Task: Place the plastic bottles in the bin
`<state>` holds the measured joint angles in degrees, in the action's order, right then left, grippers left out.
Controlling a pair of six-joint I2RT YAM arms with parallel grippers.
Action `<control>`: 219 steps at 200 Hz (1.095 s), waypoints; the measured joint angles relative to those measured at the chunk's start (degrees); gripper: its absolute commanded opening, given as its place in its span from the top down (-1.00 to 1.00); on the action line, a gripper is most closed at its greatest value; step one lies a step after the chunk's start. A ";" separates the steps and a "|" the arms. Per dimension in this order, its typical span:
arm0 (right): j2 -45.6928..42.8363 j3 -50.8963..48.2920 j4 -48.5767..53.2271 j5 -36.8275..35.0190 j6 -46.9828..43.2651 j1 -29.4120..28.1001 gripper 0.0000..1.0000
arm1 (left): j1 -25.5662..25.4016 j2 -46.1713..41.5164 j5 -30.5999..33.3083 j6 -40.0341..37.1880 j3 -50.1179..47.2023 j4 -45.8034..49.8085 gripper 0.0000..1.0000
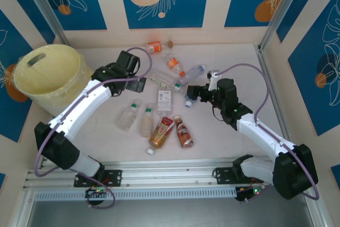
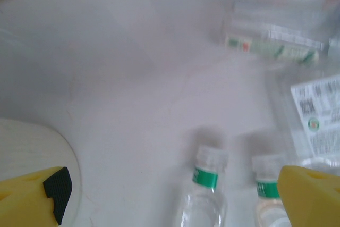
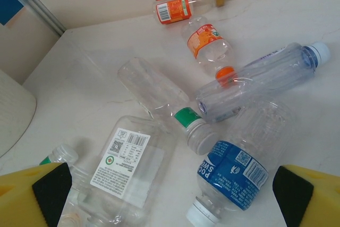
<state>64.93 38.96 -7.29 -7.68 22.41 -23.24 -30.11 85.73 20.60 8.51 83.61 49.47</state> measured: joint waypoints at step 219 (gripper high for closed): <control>1.31 -0.98 0.46 -0.42 -0.66 -0.44 -0.99 | 5.88 11.54 -19.98 2.93 -22.86 -5.18 -0.69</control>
<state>66.24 37.98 -6.83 -8.10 21.76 -23.68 -24.23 97.27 0.62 11.44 60.75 44.29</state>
